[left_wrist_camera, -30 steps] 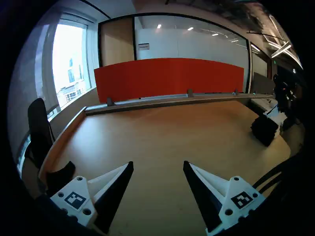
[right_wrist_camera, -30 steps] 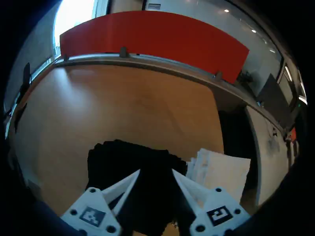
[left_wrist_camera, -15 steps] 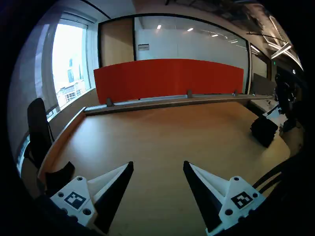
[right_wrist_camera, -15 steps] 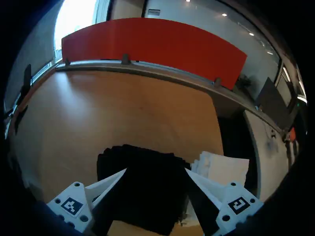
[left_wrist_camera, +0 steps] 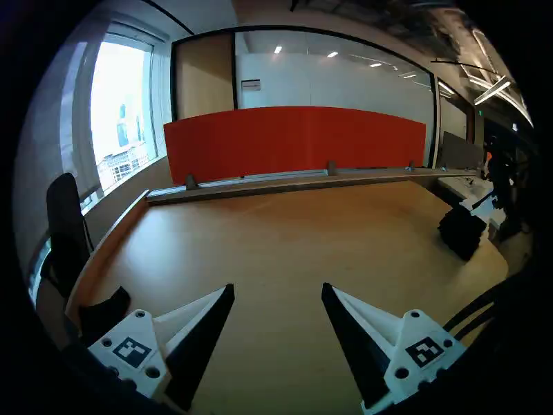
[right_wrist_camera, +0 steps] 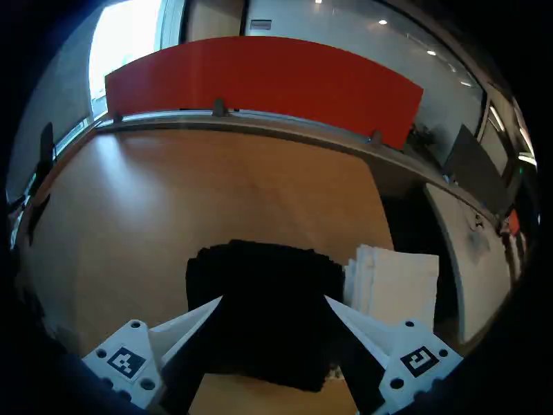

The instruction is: Fold towel

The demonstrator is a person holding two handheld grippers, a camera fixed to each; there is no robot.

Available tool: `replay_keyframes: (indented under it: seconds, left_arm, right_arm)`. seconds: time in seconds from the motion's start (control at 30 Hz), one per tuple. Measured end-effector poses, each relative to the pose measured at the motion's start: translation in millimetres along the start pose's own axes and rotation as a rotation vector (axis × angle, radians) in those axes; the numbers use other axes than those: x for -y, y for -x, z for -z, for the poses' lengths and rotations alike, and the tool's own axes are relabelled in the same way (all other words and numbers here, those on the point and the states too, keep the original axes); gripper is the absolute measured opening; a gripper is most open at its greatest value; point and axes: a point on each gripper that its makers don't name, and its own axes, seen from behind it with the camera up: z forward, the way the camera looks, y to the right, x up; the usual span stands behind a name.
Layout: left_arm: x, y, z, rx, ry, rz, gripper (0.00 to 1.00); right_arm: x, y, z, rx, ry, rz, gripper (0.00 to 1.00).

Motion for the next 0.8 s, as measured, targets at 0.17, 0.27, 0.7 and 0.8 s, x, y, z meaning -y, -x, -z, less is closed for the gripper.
replay_keyframes:
  seconds: [0.17,0.27,0.7,0.8]
  left_arm:
    - [0.0,0,0.3,-0.001,0.006,-0.001,0.94]
    - [-0.2,1,0.8,-0.001,0.011,-0.002,0.94]
    - [0.2,4,6.2,0.006,0.012,-0.012,0.94]
    - [1.7,5,8.5,0.009,0.007,-0.014,0.94]
  right_arm:
    - [4,8,7.1,-0.001,0.002,-0.012,0.93]
    - [5,12,8.9,0.000,0.003,-0.015,0.93]
    - [9,36,-2.5,0.027,0.001,-0.018,0.93]
    - [8,44,-7.7,0.042,0.002,-0.017,0.93]
